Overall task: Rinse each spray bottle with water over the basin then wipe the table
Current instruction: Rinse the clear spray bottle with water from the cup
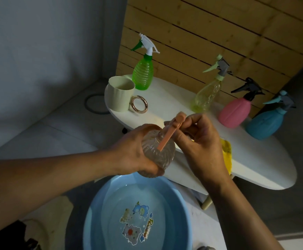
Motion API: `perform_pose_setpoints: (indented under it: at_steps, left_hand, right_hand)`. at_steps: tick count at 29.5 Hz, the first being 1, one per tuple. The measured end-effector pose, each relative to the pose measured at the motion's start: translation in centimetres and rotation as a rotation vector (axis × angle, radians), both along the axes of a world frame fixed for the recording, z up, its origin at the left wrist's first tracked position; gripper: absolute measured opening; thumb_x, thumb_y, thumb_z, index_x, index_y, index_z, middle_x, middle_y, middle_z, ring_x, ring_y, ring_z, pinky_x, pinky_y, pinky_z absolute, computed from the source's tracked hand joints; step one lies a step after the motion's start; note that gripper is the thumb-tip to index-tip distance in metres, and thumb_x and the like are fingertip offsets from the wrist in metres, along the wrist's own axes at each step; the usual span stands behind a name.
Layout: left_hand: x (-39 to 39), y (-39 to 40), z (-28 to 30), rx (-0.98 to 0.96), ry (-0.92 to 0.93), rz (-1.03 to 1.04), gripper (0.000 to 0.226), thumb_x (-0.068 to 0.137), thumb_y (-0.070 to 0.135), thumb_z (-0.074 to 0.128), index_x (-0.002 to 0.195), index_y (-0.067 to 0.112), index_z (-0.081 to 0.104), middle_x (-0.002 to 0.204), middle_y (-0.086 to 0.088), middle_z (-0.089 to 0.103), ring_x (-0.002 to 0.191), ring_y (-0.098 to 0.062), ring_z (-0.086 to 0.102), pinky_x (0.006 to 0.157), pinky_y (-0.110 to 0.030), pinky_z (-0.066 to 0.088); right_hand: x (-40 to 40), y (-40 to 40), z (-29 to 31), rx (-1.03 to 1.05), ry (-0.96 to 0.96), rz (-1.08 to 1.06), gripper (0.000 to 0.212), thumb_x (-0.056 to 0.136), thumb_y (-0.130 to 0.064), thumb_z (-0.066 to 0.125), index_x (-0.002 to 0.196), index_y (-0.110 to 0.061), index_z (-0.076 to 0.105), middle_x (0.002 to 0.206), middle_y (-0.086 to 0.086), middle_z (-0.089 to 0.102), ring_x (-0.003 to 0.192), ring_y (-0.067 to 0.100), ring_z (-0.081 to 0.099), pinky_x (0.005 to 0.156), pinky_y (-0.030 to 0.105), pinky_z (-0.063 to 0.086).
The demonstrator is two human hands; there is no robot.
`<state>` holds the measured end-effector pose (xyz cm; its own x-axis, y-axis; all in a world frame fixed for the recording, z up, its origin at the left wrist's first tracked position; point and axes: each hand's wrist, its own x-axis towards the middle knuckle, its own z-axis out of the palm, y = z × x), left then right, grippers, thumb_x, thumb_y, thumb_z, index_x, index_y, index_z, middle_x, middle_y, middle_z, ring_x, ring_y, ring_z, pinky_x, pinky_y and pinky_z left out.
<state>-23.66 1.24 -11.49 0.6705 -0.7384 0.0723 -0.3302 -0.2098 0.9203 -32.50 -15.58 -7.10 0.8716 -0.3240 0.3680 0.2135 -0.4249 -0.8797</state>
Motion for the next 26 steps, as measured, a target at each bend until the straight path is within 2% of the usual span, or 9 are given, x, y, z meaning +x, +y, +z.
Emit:
perform_pose_setpoints:
  at_steps: [4,6,12,17,21,26]
  left_hand:
    - [-0.2,0.2,-0.1,0.016,0.017,-0.017,0.101,0.055,0.026,0.1,0.137,0.04,0.043,0.119,0.02,0.06,0.107,0.006,0.061,0.077,-0.012,0.054]
    - [-0.4,0.3,-0.1,0.01,0.038,-0.02,0.106,0.055,0.024,0.1,0.14,0.038,0.038,0.121,0.019,0.059,0.106,0.008,0.06,0.075,-0.011,0.054]
    - [-0.6,0.1,0.0,-0.003,0.075,-0.05,0.099,0.057,0.017,0.1,0.135,0.029,0.041,0.117,0.014,0.063,0.102,0.004,0.065,0.073,-0.017,0.056]
    - [-0.9,-0.2,-0.3,-0.007,0.053,-0.053,0.098,0.055,0.016,0.101,0.135,0.028,0.044,0.117,0.012,0.063,0.103,0.003,0.065,0.073,-0.016,0.056]
    - [-1.2,-0.5,-0.8,-0.019,0.048,-0.03,0.097,0.053,0.022,0.101,0.131,0.034,0.045,0.116,0.017,0.062,0.103,-0.004,0.066,0.076,-0.028,0.062]
    - [-2.0,-1.6,-1.2,-0.026,0.049,-0.017,0.099,0.046,0.035,0.098,0.129,0.039,0.044,0.119,0.012,0.062,0.107,-0.011,0.067,0.083,-0.04,0.062]
  right_hand:
    - [-0.4,0.0,-0.2,-0.039,0.03,0.032,0.028,0.086,-0.025,0.081,0.095,-0.015,0.056,0.102,0.013,0.07,0.104,0.035,0.068,0.087,0.059,0.055]
    - [-0.7,0.0,0.2,-0.032,0.039,0.065,0.028,0.087,-0.02,0.08,0.096,-0.011,0.055,0.102,0.013,0.071,0.105,0.03,0.07,0.09,0.058,0.055]
    - [-1.6,-0.2,0.7,-0.012,0.079,0.179,0.035,0.082,-0.016,0.076,0.101,0.001,0.051,0.104,0.012,0.073,0.11,0.023,0.071,0.091,0.052,0.059]
    - [-2.1,-0.9,0.2,-0.035,0.07,0.203,0.03,0.084,-0.008,0.076,0.1,0.0,0.052,0.105,0.011,0.074,0.109,0.021,0.072,0.091,0.046,0.06]
    - [-2.6,-1.2,-0.8,-0.065,0.046,0.132,0.035,0.082,-0.019,0.079,0.098,-0.004,0.052,0.103,0.013,0.072,0.106,0.023,0.072,0.087,0.049,0.06]
    - [-3.3,-1.3,-1.1,0.154,0.077,0.06,0.047,0.073,-0.021,0.081,0.113,-0.011,0.058,0.101,0.008,0.076,0.1,0.021,0.074,0.079,0.037,0.062]
